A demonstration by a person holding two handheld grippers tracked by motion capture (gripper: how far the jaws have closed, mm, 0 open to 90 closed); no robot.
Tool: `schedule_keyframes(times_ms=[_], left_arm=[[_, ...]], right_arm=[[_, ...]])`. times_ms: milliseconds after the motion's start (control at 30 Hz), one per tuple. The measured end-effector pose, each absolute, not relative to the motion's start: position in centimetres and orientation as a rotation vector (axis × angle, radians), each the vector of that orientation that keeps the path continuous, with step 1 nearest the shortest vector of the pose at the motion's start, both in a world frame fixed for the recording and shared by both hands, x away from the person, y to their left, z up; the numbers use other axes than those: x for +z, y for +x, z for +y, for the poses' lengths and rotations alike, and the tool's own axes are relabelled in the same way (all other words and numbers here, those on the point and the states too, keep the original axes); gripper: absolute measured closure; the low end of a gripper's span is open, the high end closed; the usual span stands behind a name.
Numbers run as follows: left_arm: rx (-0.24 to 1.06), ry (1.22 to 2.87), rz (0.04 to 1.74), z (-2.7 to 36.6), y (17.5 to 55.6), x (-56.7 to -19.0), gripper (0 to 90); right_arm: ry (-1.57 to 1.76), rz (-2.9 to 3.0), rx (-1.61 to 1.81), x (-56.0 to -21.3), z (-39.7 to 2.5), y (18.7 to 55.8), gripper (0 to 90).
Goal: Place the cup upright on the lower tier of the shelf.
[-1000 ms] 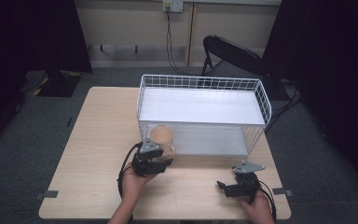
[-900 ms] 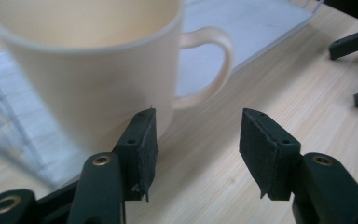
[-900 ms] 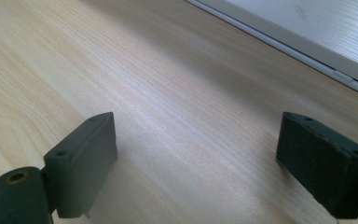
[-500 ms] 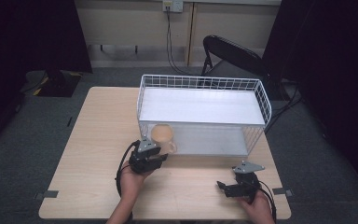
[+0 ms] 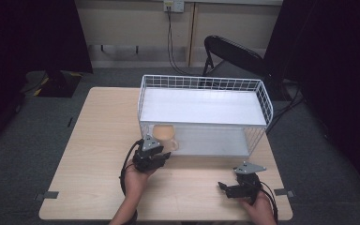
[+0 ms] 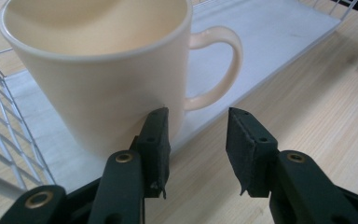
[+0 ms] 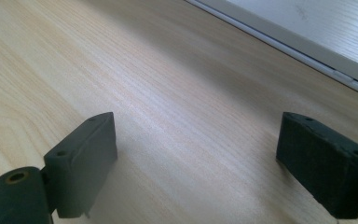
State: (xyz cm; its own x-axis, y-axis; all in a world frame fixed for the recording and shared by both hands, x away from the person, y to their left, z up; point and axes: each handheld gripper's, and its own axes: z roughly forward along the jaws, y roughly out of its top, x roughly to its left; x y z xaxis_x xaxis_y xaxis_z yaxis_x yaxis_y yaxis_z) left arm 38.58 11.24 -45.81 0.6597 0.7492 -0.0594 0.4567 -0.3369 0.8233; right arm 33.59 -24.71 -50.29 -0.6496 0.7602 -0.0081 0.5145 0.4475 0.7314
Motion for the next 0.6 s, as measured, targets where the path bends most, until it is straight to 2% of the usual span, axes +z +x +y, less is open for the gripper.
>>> schedule_keyframes(times_ms=[433,600], left_arm=[[0.414,1.986,0.951,11.0,39.2,-46.0,60.9],[0.403,1.989,0.928,10.6,39.0,-46.1,55.0]], right_arm=[[1.086,2.368,1.024,-50.3,-24.7,33.6,11.7],[1.087,2.368,1.024,-50.3,-24.7,33.6,11.6]])
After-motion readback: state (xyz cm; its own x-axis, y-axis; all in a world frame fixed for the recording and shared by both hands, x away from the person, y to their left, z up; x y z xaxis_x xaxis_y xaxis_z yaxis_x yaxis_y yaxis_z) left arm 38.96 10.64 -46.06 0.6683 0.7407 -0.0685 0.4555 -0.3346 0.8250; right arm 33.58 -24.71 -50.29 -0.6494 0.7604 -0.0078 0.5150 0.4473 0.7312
